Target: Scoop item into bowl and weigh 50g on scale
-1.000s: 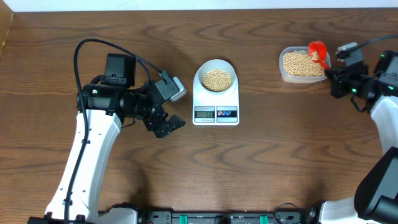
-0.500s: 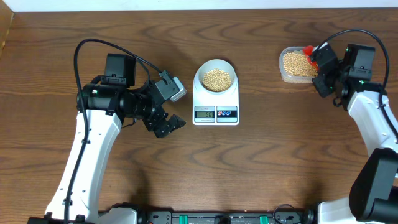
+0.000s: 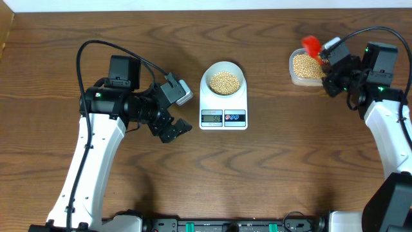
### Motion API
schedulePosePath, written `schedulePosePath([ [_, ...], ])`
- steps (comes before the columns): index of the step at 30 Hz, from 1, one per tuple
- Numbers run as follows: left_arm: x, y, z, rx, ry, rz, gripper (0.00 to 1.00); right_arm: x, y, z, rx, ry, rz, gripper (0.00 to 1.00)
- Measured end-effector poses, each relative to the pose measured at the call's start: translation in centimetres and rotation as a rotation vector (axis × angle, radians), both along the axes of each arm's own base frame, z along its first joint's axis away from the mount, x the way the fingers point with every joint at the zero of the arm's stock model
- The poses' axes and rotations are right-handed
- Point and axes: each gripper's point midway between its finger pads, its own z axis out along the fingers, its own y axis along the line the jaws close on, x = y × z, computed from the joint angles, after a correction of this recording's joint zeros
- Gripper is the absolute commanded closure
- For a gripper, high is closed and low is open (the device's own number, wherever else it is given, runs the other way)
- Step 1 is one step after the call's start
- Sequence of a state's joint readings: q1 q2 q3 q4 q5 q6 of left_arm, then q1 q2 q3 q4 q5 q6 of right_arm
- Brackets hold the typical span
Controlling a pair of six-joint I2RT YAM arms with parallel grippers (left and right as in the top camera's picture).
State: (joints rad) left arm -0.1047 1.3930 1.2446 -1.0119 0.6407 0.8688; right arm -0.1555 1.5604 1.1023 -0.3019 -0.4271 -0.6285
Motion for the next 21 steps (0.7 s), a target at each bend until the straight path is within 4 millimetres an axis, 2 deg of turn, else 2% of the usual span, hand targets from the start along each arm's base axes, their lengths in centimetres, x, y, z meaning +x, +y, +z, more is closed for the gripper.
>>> schedulePosePath([
  [3, 0.0, 0.0, 0.0, 0.0, -0.001, 0.0, 0.02, 0.1, 2.8, 2.1, 0.148, -0.06, 0.113, 0.99],
  [8, 0.0, 0.0, 0.0, 0.0, 0.0, 0.0, 0.02, -0.3, 5.2, 4.3, 0.321, -0.084, 0.199, 0.99],
  [15, 0.0, 0.0, 0.0, 0.0, 0.0, 0.0, 0.02, -0.6, 6.1, 5.2, 0.479, -0.018, 0.169, 0.99],
  [21, 0.0, 0.0, 0.0, 0.0, 0.0, 0.0, 0.02, -0.7, 6.5, 5.3, 0.526, 0.013, 0.153, 0.99],
])
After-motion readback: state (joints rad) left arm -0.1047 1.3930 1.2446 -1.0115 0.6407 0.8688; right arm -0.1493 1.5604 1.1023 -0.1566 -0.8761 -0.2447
